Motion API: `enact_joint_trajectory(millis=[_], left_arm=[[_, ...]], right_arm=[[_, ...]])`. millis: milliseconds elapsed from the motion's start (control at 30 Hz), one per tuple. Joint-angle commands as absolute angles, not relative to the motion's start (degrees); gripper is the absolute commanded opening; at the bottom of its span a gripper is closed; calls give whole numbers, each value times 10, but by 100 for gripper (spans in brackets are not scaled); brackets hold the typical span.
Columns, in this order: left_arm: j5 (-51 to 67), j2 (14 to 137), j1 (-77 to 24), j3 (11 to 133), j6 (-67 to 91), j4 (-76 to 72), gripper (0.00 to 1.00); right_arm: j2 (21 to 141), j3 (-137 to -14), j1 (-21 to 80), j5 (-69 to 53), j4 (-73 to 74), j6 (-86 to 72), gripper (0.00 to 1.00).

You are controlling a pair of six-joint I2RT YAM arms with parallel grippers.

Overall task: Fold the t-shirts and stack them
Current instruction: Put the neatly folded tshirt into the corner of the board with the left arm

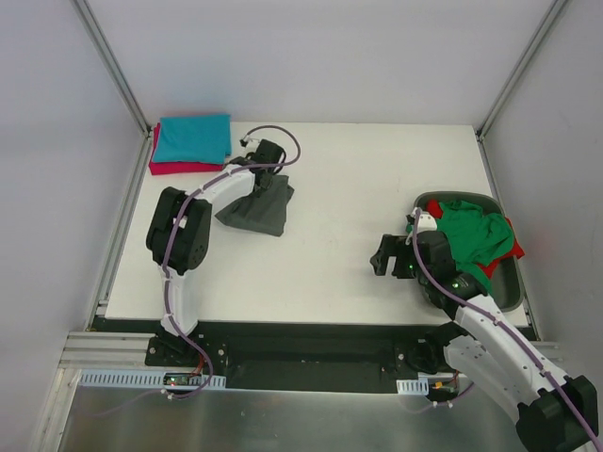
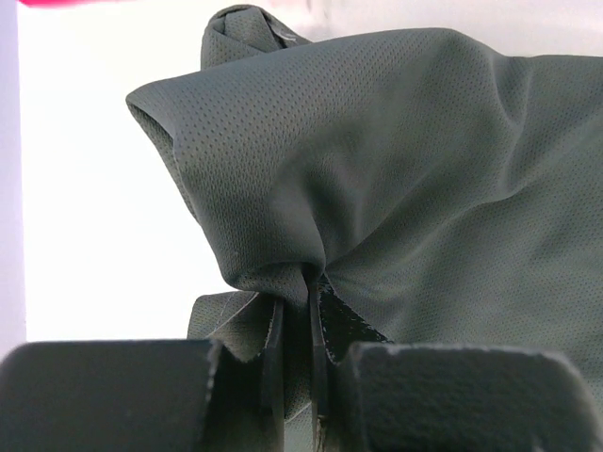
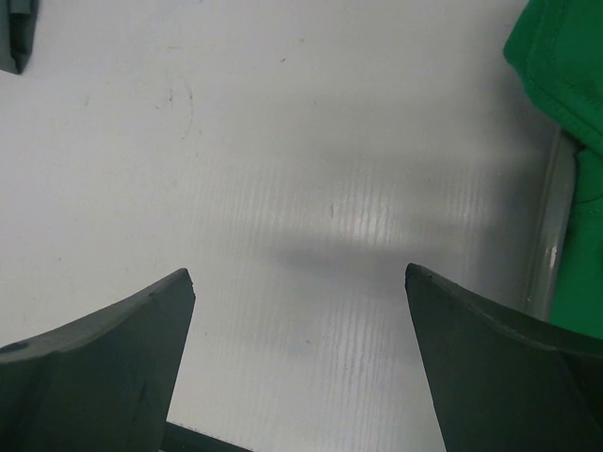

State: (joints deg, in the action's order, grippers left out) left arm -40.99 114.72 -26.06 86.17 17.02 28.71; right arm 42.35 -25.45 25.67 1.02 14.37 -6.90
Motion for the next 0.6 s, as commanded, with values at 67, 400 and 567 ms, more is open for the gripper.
enact_joint_trajectory(millis=[67,400,567], left_arm=[[-375,1167,-205,935,-25,164,0],[-359,1204,-154,1056,-170,123,0],[-381,1231,-139,1120,-215,117,0]], right_arm=[[408,-244,254,57,128,-50,96],[424,-240,248,77,113,-40,96],[424,-233,246,73,96,-37,96]])
